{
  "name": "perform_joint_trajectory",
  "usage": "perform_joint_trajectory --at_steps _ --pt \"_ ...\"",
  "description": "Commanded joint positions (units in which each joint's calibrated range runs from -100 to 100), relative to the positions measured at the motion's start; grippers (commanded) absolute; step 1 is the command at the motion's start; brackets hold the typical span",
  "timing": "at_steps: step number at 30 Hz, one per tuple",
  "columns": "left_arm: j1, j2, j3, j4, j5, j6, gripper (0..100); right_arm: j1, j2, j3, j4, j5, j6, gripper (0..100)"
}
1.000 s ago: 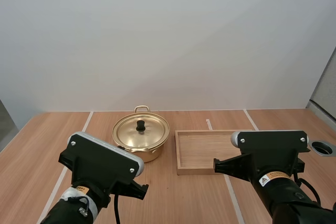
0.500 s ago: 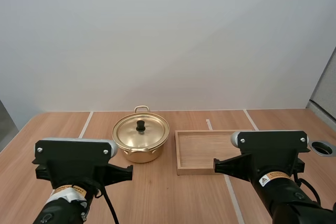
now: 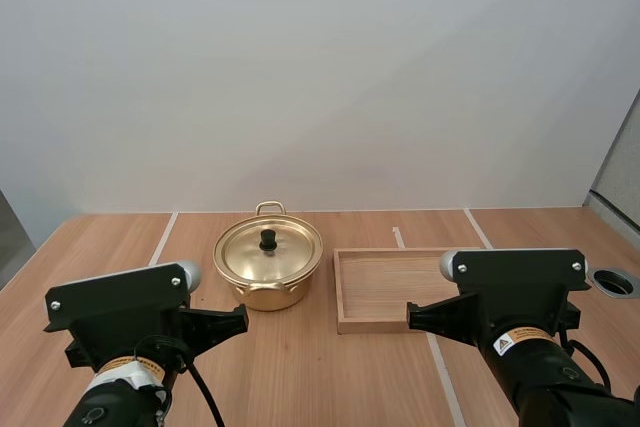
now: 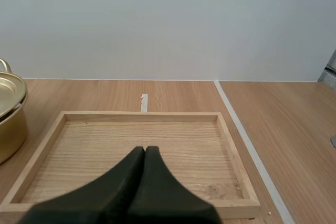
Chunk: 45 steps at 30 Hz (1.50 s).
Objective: Open the pot, put the pineapple inside, and close it
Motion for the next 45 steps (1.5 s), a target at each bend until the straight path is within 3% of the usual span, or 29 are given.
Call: perform_joint_trajectory --at_steps 1,11,16,21,34,45 --pt "-0.19 -0.5 0.0 0.9 -0.6 -0.6 0 -0.3 -0.4 0.4 0.3 -0.3 0.1 0" --pt "-0.19 -0.5 0.0 0.9 -0.6 -0.5 0 -0.3 -0.4 0.4 0.3 0.4 0.1 0" --pt "-0.19 -0.5 0.0 0.9 -0.6 -0.5 0 -0.3 -0.4 0.4 0.3 11.3 0.1 0" --pt "-0.19 -0.5 0.0 0.9 -0.6 -0.5 0 -0.3 -1.4 0.4 0.3 10.8 0.1 0" --pt "-0.19 -0.5 0.0 0.9 -0.6 -0.5 0 0.1 -14.6 0.4 0.3 20.4 0.1 0" --pt "-0.19 -0.5 0.0 0.9 -1.8 -0.5 0 0.1 -14.6 0.4 0.5 21.3 0.1 0"
